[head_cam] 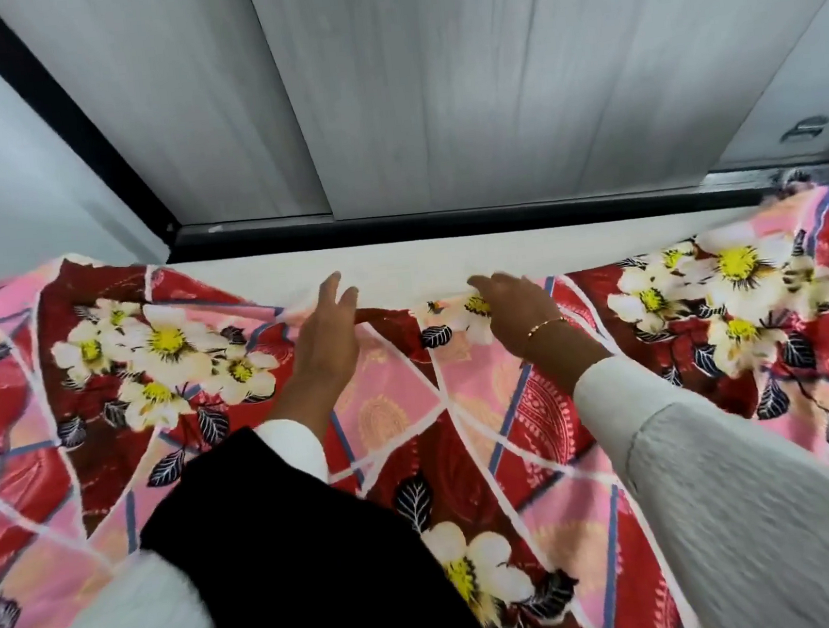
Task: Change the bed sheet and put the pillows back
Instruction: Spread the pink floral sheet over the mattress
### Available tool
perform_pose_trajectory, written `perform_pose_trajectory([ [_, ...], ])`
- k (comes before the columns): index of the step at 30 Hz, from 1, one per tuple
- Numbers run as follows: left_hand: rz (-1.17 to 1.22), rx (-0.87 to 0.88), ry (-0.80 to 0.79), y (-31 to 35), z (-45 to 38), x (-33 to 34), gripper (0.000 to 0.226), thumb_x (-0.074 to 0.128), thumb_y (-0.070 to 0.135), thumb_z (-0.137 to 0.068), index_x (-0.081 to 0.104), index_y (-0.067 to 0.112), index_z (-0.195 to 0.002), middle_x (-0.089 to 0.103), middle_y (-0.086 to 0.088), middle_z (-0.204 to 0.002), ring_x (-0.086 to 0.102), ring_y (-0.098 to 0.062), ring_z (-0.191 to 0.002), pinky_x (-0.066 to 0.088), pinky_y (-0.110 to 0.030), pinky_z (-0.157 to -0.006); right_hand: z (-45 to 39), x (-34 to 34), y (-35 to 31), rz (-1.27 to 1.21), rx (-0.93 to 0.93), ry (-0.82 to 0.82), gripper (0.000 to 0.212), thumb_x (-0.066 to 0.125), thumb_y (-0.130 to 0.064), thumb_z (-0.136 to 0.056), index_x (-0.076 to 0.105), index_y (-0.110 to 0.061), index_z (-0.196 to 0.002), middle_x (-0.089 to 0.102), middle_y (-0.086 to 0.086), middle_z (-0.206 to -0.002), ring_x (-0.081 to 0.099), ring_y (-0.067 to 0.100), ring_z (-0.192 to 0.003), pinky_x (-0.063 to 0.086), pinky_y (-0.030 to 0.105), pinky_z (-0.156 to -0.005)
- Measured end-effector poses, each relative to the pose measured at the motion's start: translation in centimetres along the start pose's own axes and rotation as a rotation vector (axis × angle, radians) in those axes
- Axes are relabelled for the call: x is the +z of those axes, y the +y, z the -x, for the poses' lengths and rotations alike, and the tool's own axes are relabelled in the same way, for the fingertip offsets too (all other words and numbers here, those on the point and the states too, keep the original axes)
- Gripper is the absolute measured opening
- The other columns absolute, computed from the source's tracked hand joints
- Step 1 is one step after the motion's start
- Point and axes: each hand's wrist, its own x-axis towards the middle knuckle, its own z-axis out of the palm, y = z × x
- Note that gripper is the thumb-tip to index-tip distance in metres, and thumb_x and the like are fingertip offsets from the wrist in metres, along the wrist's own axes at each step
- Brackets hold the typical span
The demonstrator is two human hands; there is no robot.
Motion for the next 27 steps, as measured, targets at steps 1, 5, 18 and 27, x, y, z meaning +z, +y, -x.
perform_pose_trajectory([
  [1,-0.036,0.001,-0.023,-0.5,-0.8,-0.1,0.047,0.046,-0.011,-0.087,0.047,0.004,-0.132,0.033,-0.013,-0.144,0.049,-0.034,-0.119,0.042,-0.038,-0.095,-0.7,-0.2,0.3,-0.003,0.009,-0.006,0.053,0.045,0.003,-0.089,0.038,-0.014,-0.139,0.041,0.015,-0.135,0.053,0.033,-0.114,0.041,0.040,-0.100],
  [5,-0.092,0.077,-0.267,-2.4,-3.6,-1.1,0.026,0.062,0.013,-0.082,0.062,0.011,-0.107,0.055,-0.010,-0.111,0.056,-0.027,-0.101,0.043,-0.034,-0.081,-2.5,-0.8,2.4,0.006,0.143,-0.164,0.043,0.054,-0.003,-0.087,0.048,-0.018,-0.126,0.043,0.015,-0.127,0.055,0.036,-0.104,0.047,0.037,-0.084],
  [18,-0.198,-0.178,0.106,1.4,-6.3,-2.3,0.027,0.039,0.002,-0.090,0.059,-0.001,-0.109,0.053,-0.026,-0.118,0.055,-0.045,-0.101,0.043,-0.045,-0.079,-3.3,-1.9,2.0,-0.085,0.216,-0.168,0.021,0.054,-0.015,-0.091,0.065,-0.004,-0.105,0.068,0.011,-0.092,0.068,0.019,-0.078,0.052,0.026,-0.073],
  [27,0.117,-0.402,0.247,3.2,-12.5,0.0,0.031,0.033,0.008,-0.098,0.057,-0.001,-0.117,0.058,-0.020,-0.122,0.053,-0.035,-0.114,0.041,-0.038,-0.089,-9.9,-1.0,2.7,-0.233,0.369,0.312,0.031,0.034,-0.003,-0.096,0.052,0.001,-0.121,0.052,0.022,-0.127,0.049,0.035,-0.119,0.036,0.040,-0.097],
])
